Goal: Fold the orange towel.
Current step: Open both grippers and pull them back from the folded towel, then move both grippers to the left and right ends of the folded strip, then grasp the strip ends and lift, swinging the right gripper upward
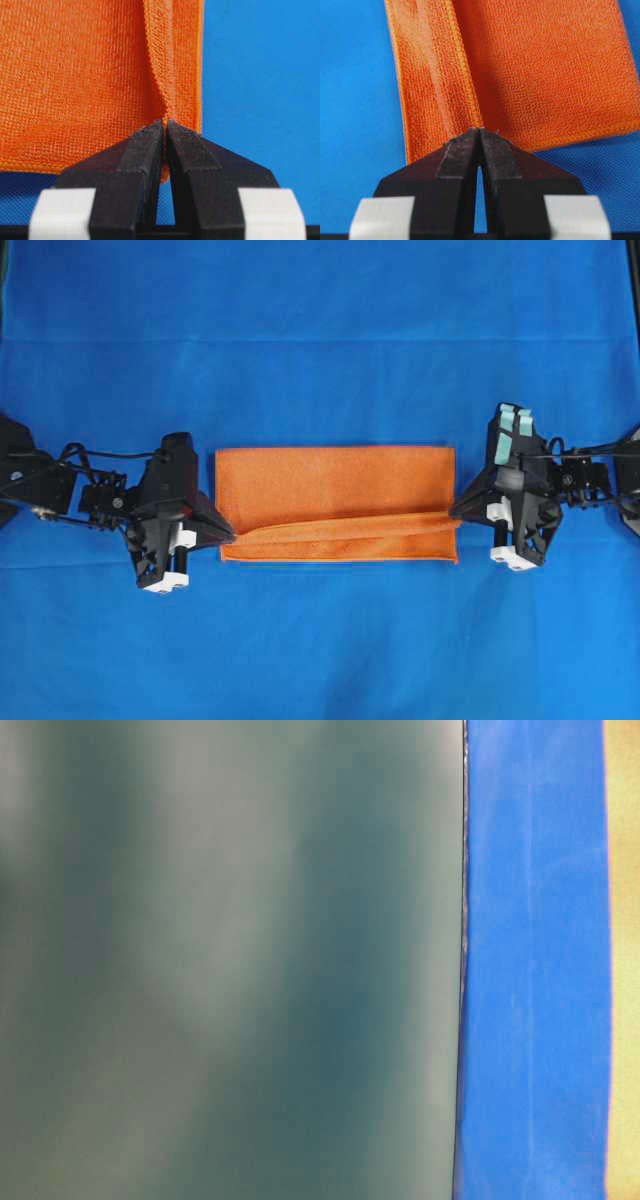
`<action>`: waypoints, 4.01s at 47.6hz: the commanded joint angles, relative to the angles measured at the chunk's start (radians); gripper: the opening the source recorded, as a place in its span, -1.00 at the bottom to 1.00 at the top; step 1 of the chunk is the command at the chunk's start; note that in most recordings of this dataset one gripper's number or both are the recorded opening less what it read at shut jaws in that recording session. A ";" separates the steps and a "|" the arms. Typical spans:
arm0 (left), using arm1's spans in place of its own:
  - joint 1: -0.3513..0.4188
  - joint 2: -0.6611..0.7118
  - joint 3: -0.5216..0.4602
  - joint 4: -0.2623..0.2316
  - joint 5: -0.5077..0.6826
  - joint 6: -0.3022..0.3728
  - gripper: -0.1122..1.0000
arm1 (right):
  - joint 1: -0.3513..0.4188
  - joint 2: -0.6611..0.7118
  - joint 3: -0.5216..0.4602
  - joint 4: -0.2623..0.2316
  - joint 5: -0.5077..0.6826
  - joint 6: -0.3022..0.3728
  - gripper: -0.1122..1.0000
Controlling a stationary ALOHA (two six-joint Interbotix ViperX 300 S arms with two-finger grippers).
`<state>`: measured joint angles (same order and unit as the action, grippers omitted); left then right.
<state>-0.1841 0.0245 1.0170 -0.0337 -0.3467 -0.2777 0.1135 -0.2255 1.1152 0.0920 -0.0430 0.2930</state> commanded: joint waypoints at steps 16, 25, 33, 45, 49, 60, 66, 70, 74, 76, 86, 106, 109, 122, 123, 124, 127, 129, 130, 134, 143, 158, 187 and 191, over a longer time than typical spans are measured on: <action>0.002 -0.055 -0.020 0.000 0.040 -0.044 0.35 | 0.017 -0.023 -0.044 -0.002 0.009 -0.006 0.39; 0.029 -0.196 -0.025 0.003 0.166 -0.035 0.75 | 0.014 -0.121 -0.055 -0.051 0.063 -0.015 0.33; 0.081 -0.344 -0.012 0.008 0.247 -0.021 0.71 | -0.028 -0.230 -0.040 -0.109 0.103 -0.015 0.33; 0.121 -0.383 0.020 0.008 0.258 0.014 0.71 | -0.106 -0.273 -0.020 -0.140 0.130 -0.015 0.33; 0.123 -0.374 0.017 0.008 0.258 0.014 0.71 | -0.112 -0.262 -0.023 -0.141 0.132 -0.015 0.33; 0.156 -0.284 -0.003 0.008 0.253 0.017 0.71 | -0.161 -0.172 -0.040 -0.141 0.109 -0.015 0.33; 0.198 -0.184 -0.031 0.008 0.235 0.020 0.71 | -0.204 -0.069 -0.060 -0.143 0.075 -0.015 0.33; 0.222 -0.121 -0.040 0.009 0.199 0.021 0.72 | -0.230 -0.011 -0.069 -0.149 0.060 -0.017 0.33; 0.249 -0.057 -0.043 0.008 0.138 0.029 0.72 | -0.250 0.038 -0.074 -0.149 0.044 -0.017 0.33; 0.258 -0.034 -0.043 0.008 0.114 0.037 0.71 | -0.261 0.058 -0.074 -0.149 0.037 -0.017 0.33; 0.302 0.040 -0.037 0.008 0.069 0.058 0.72 | -0.291 0.126 -0.074 -0.150 -0.018 -0.017 0.33; 0.285 0.052 -0.037 0.008 0.078 0.060 -0.04 | -0.264 0.167 -0.077 -0.183 -0.037 -0.020 -0.13; 0.281 0.052 -0.037 0.008 0.087 0.060 -0.34 | -0.255 0.167 -0.075 -0.187 -0.038 -0.020 -0.45; 0.279 0.052 -0.043 0.008 0.135 0.051 -0.77 | -0.244 0.164 -0.077 -0.190 -0.035 -0.020 -0.74; 0.279 0.052 -0.044 0.008 0.137 0.051 -0.77 | -0.242 0.163 -0.077 -0.190 -0.035 -0.020 -0.74; 0.279 0.051 -0.044 0.008 0.140 0.051 -0.77 | -0.242 0.163 -0.078 -0.190 -0.035 -0.020 -0.74; 0.281 0.048 -0.044 0.008 0.143 0.051 -0.77 | -0.244 0.156 -0.080 -0.190 -0.035 -0.021 -0.74; 0.279 0.044 -0.046 0.008 0.146 0.052 -0.77 | -0.242 0.150 -0.081 -0.190 -0.032 -0.021 -0.74; 0.279 0.041 -0.048 0.008 0.149 0.054 -0.77 | -0.244 0.146 -0.083 -0.189 -0.032 -0.021 -0.74; 0.279 0.017 -0.058 0.008 0.181 0.060 -0.77 | -0.244 0.120 -0.087 -0.190 -0.015 -0.020 -0.74; 0.284 -0.106 -0.120 0.008 0.360 0.064 -0.77 | -0.250 -0.014 -0.118 -0.190 0.115 -0.018 -0.74; 0.282 -0.330 -0.213 0.009 0.664 0.064 -0.77 | -0.250 -0.264 -0.186 -0.207 0.373 -0.017 -0.74; 0.186 -0.394 -0.249 0.009 0.600 0.048 -0.77 | -0.321 -0.327 -0.202 -0.232 0.350 -0.006 -0.74; 0.152 -0.362 -0.265 0.009 0.549 0.048 -0.77 | -0.371 -0.279 -0.222 -0.250 0.314 -0.011 -0.74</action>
<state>-0.0046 -0.3528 0.7869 -0.0261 0.2470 -0.2332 -0.2163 -0.5384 0.9327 -0.1427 0.3068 0.2853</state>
